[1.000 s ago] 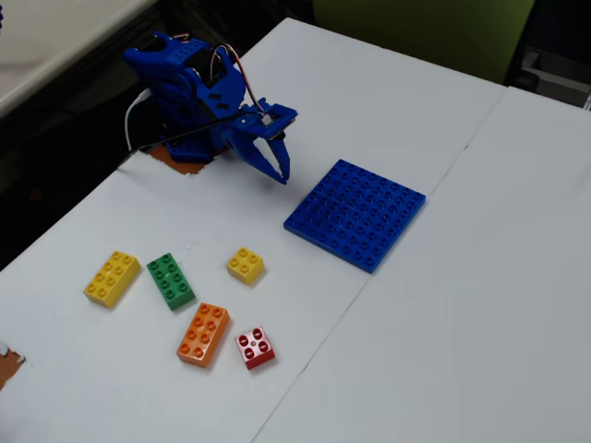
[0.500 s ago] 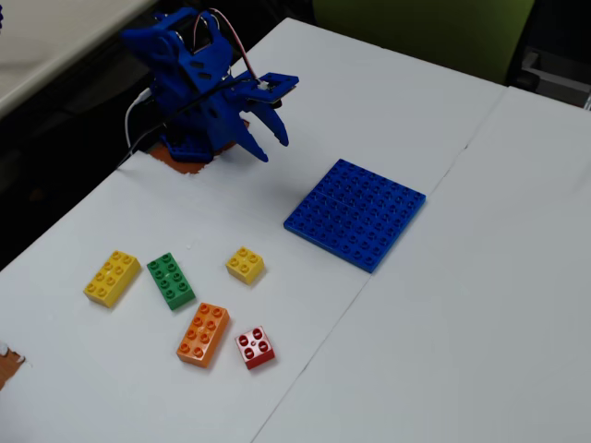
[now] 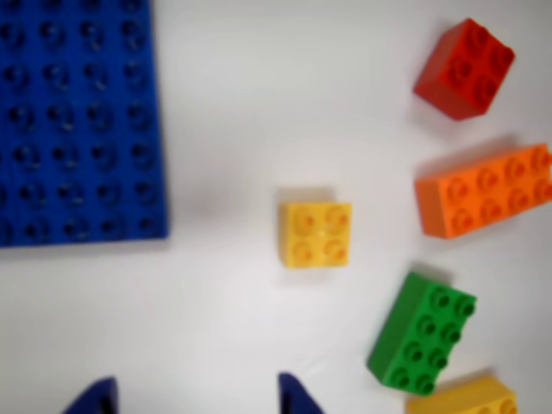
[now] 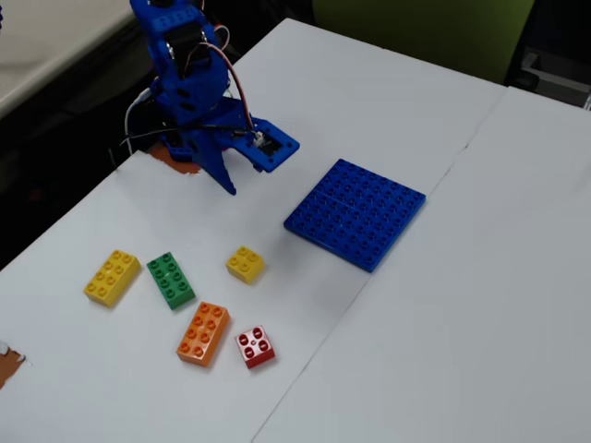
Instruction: Pick up the 2x2 yellow block and go up the 8x8 blue block.
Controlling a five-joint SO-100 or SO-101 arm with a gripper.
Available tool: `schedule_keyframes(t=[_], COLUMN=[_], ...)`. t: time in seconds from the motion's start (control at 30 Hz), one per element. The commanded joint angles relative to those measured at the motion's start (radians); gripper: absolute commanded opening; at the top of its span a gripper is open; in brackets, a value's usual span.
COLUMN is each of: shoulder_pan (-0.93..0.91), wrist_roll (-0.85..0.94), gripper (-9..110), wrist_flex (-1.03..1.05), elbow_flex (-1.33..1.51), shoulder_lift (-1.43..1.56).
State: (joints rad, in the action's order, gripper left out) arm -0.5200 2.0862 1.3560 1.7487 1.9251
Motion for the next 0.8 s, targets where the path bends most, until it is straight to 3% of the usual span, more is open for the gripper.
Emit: schedule_keyframes(t=[0.0, 0.17, 0.3, 0.77], shoulder_pan=[-0.037, -0.078, -0.101, -0.144], wrist_roll=[0.049, 0.121, 0.156, 0.250], gripper=[23, 23, 23, 26], wrist_flex=[-0.094, -0.242, -0.083, -0.150], elbow_flex=[-0.058, -0.061, -0.348, -0.457], shoulder_lift=[-0.083, -0.216, -0.417, -0.646])
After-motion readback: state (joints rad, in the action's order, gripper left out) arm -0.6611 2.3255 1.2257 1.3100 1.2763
